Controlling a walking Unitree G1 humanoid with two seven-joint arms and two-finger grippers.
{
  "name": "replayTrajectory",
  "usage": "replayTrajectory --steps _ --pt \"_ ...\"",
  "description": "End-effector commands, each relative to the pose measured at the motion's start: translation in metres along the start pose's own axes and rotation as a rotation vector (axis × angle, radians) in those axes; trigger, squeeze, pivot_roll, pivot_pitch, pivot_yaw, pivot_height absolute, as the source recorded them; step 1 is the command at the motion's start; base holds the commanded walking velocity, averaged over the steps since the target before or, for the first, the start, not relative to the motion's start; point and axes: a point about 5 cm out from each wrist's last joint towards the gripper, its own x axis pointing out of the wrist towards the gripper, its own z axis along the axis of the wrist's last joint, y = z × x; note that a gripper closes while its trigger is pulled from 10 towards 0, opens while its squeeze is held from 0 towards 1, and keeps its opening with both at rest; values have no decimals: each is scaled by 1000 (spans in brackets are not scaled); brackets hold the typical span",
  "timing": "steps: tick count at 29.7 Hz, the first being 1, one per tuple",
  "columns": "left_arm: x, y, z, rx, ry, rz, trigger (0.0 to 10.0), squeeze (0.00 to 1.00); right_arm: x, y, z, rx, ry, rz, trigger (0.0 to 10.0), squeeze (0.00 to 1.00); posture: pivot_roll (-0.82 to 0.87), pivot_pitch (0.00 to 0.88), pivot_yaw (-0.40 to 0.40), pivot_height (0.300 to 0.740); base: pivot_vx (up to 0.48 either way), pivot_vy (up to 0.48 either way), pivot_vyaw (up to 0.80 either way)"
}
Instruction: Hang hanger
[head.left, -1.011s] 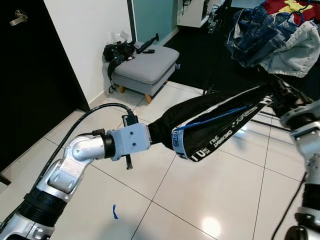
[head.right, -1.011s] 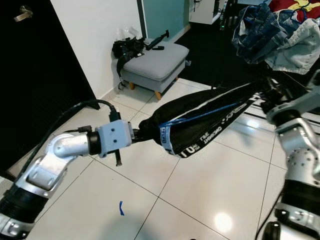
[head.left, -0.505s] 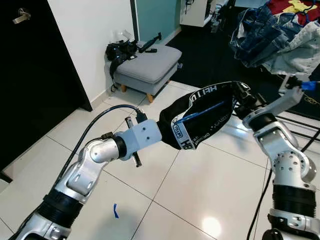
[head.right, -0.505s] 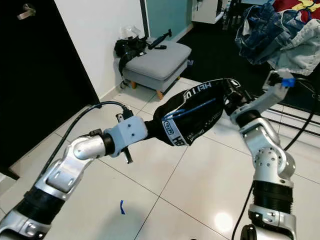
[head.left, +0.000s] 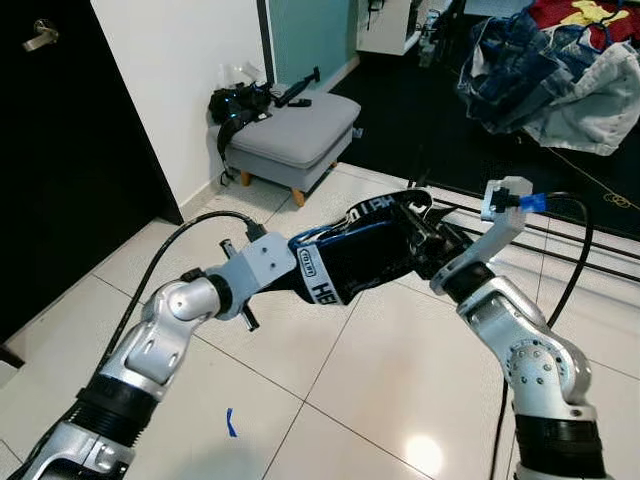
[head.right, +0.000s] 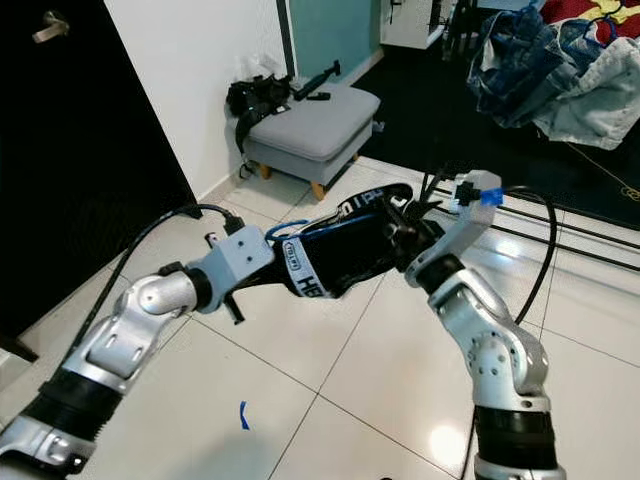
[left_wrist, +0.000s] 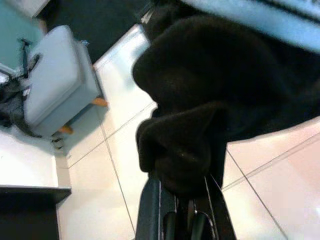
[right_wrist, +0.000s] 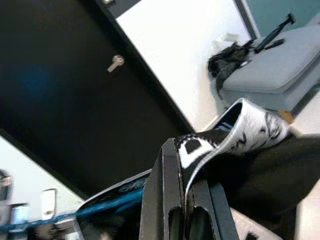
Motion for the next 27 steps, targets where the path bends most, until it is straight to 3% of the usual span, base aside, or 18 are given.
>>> replayTrajectory --steps 1,4,5,7,9,19,27 --pt "-2 -1 0 22 -13 -39 10000 0 -3 -8 1 6 4 -27 0 0 -27 140 49 740 0 0 0" --pt "-21 2 -14 97 23 -183 10000 0 -27 -49 39 -76 -76 -195 0 0 -31 138 44 740 0 0 0" --pt "-26 3 -18 110 34 -221 10000 0 -33 -56 47 -95 -92 -226 0 0 -31 138 45 740 0 0 0" --pt "-26 3 -18 110 34 -221 10000 0 -33 -56 47 -95 -92 -226 0 0 -31 138 45 740 0 0 0" --pt "-34 3 -21 123 41 -308 10000 0 -43 -64 56 -124 -112 -275 0 0 -31 138 47 740 0 0 0" --pt "-47 8 -25 183 87 -421 10000 0 -55 -72 63 -152 -127 -326 0 0 -30 137 53 740 0 0 0" --pt "-44 -5 -37 236 206 -506 10000 0 -36 -53 68 -127 -166 -231 0 0 -37 131 53 740 0 0 0"
